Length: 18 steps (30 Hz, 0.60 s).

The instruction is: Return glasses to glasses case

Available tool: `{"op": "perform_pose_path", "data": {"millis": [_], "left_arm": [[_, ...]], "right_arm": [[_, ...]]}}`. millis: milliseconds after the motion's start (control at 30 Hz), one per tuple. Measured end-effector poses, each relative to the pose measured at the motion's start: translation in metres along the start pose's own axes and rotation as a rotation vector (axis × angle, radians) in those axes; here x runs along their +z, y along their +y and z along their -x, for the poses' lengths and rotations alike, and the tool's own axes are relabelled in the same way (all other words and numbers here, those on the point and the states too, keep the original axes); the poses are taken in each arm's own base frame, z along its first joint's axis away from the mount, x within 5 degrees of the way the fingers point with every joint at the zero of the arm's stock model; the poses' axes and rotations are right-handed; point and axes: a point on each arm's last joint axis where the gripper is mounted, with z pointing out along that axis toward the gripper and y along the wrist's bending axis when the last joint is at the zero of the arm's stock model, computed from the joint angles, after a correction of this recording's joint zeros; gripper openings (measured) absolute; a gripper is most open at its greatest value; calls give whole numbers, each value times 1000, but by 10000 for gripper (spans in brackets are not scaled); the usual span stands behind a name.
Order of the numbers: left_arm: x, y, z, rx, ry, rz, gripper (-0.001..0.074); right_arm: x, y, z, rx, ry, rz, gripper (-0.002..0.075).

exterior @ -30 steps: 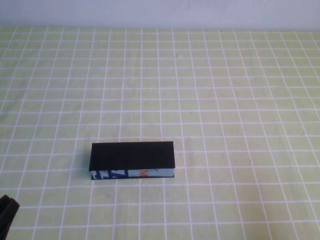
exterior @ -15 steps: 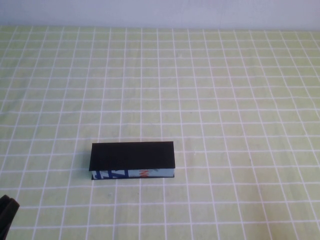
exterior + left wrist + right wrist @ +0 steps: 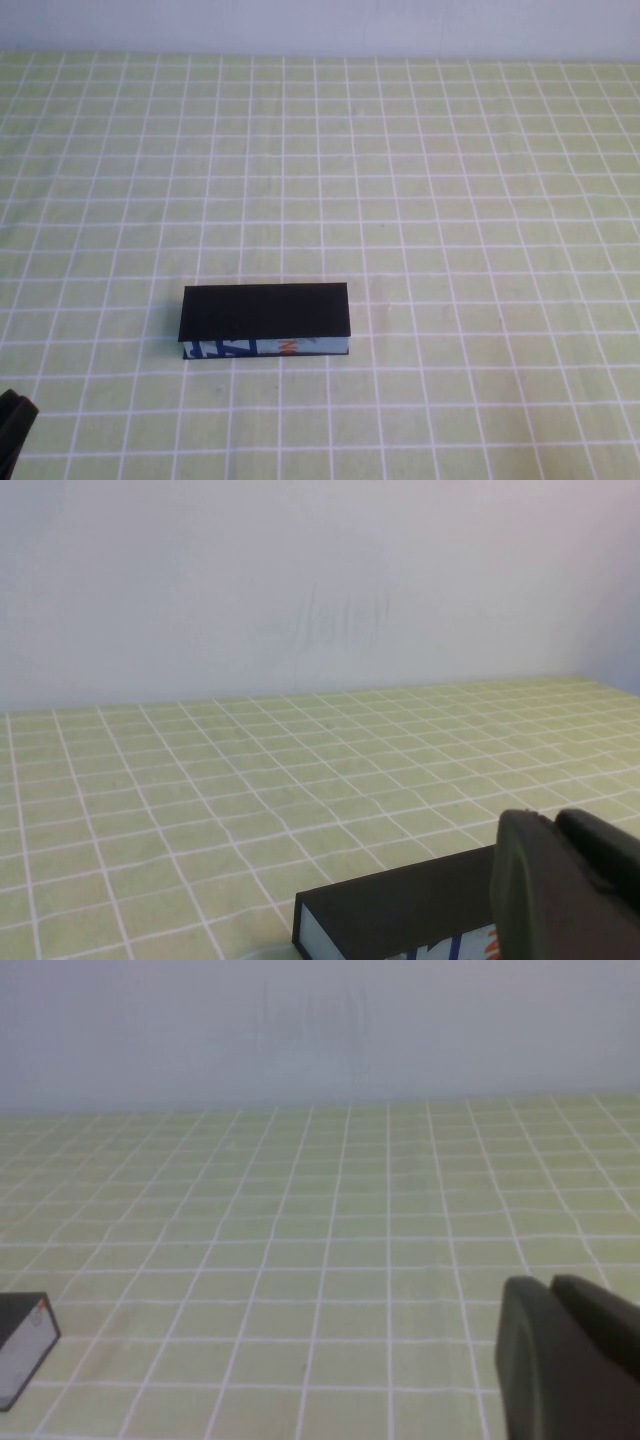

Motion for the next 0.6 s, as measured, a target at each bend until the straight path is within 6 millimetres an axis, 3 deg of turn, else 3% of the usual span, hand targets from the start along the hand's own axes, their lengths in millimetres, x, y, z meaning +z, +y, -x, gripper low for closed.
{"op": "perform_pose_path", "data": {"millis": [233,433,600], "left_arm": [[0,0,0,0,0,0,-2],[0,0,0,0,0,0,-2],[0,0,0,0,-1,1,-2]], "right_arm": [[0,-3,-3,-10,33,-33,-11],[-2,-3,-18,14,203,-33,-11],[-2,-3,-21,20,227,-34,-11]]}}
